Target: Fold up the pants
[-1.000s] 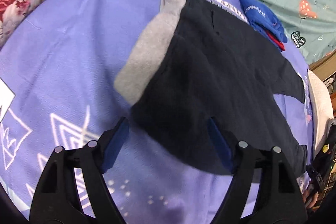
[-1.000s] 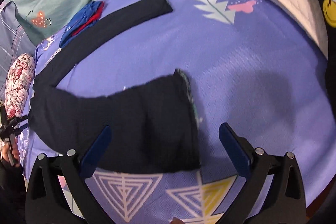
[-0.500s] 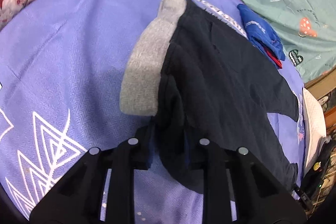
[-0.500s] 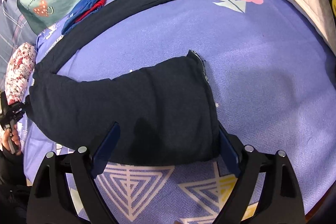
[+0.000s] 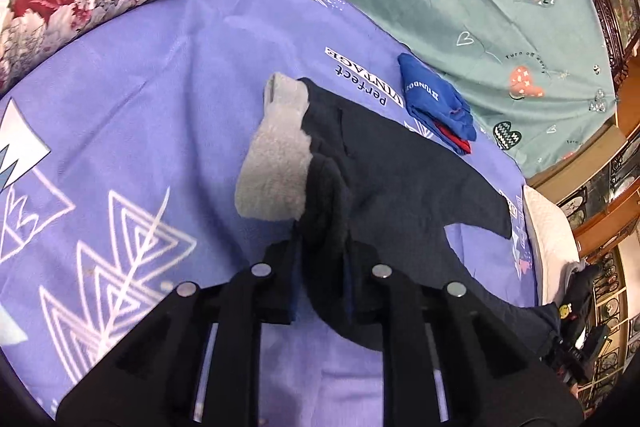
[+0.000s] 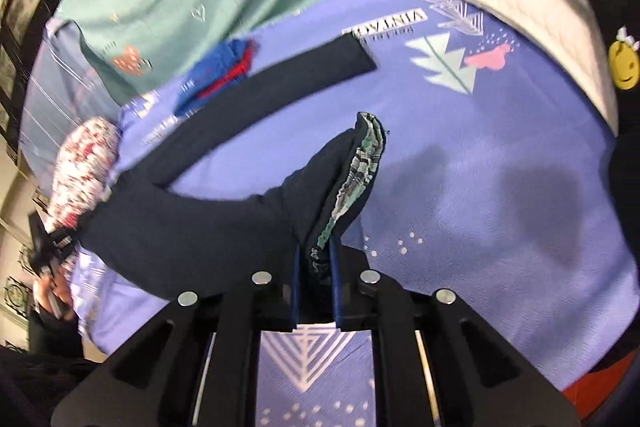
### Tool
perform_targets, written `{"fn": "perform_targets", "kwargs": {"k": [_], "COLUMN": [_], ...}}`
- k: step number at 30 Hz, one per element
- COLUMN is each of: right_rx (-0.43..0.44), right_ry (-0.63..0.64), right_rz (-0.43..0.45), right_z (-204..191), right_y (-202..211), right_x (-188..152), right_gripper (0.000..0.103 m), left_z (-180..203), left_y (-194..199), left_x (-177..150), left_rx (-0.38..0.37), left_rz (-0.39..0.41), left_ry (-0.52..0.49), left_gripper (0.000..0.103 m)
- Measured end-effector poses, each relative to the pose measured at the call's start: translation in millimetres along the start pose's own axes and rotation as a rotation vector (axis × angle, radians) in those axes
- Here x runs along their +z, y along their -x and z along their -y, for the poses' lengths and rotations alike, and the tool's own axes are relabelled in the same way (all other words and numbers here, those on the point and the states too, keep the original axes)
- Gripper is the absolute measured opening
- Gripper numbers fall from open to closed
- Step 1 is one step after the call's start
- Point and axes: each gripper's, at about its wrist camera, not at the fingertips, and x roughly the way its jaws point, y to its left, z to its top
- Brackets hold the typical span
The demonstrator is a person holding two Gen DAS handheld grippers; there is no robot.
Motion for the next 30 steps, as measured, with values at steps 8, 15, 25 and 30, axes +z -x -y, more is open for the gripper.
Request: {"fn": "perform_targets", "kwargs": {"k": [8,15,25,30], "right_rx": [-0.068,-0.322,-0.155,-0.108], "right_ry": [-0.032,-0.036,0.111,0.160], "right_rz": [-0.109,-0.044,-0.325,-0.281], "right_z": [26,42,-27,-43], "right_y": [-5,0,-93,-82], "right_x": [-20,-17,-32,-10], "right_gripper": [0.012,0.037,0.051,0.056], "left_z": [-39,-20,24,34], "left_y": [-15,36,-48,-31], "left_x": [-46,-35,-68,-56], "left_rx": [0.112,0.254,0.317,0.278], "left_rz": [-0.177,-0.015,-0.230,-0.180], "left_ry": [0.029,-0.091,-0.362,-0.424], "left_gripper": [0.029,0.068,0.084,0.084]}}
